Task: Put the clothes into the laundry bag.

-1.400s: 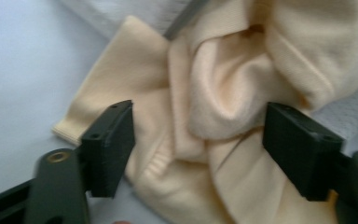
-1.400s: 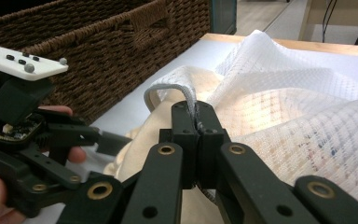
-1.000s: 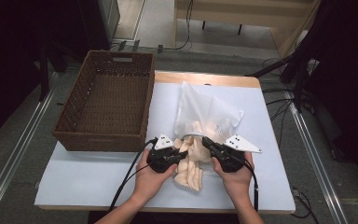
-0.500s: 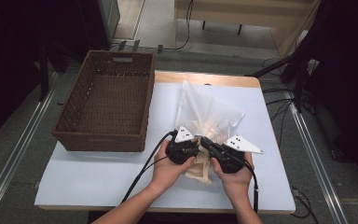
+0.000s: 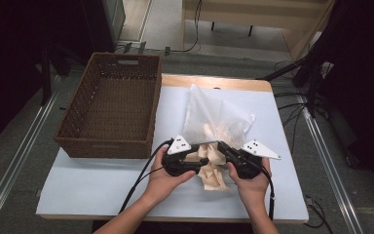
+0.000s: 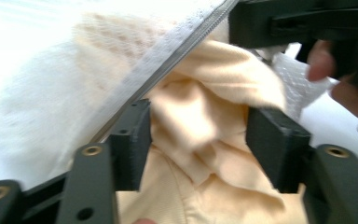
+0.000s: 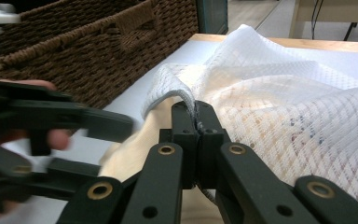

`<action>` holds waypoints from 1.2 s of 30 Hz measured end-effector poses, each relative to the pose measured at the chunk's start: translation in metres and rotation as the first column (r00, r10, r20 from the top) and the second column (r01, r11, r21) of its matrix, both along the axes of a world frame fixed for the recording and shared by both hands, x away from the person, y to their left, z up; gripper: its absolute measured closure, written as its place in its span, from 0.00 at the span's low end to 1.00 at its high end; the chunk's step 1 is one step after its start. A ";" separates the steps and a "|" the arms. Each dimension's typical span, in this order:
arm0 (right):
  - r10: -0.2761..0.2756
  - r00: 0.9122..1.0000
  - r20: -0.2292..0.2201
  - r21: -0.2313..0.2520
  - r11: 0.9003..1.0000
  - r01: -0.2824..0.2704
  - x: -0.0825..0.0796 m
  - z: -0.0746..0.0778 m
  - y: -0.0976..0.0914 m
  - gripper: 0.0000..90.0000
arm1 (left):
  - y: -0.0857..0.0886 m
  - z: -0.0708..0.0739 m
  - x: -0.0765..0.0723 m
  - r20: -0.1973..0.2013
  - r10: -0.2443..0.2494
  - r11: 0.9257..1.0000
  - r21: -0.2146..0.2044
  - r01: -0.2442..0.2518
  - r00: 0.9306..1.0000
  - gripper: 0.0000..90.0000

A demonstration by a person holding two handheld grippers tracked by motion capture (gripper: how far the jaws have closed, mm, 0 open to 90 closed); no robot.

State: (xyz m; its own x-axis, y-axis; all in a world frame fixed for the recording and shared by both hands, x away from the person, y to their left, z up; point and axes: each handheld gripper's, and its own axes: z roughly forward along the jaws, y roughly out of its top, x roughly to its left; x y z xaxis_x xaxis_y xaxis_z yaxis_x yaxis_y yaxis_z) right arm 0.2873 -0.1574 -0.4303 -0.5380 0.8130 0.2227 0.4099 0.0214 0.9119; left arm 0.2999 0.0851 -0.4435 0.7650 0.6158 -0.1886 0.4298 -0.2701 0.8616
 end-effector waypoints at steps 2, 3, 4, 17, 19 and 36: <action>-0.007 1.000 -0.002 0.002 1.000 0.007 0.001 -0.001 -0.001 1.00 | 0.009 -0.002 -0.001 -0.011 0.033 0.999 0.024 -0.032 0.999 0.39; -0.006 1.000 -0.003 0.004 1.000 0.006 0.002 -0.001 -0.001 1.00 | 0.012 -0.004 0.001 -0.022 0.055 0.998 0.040 -0.054 0.998 0.37; -0.006 1.000 -0.001 0.003 1.000 0.006 0.002 -0.001 -0.001 1.00 | 0.014 -0.007 0.002 -0.034 0.079 0.996 0.054 -0.077 0.996 0.36; 0.021 1.000 -0.005 -0.009 1.000 -0.021 0.000 -0.004 0.007 1.00 | -0.020 -0.022 -0.001 -0.094 0.012 0.994 0.110 -0.002 0.995 0.55; 0.031 1.000 -0.005 -0.012 0.999 -0.031 -0.001 -0.003 0.010 1.00 | -0.029 -0.015 -0.002 -0.065 -0.011 0.993 0.121 0.019 0.998 0.60; -0.002 0.999 0.032 0.012 1.000 0.002 -0.005 0.010 0.000 1.00 | -0.060 -0.027 0.065 0.027 0.168 0.964 0.205 -0.170 0.985 0.89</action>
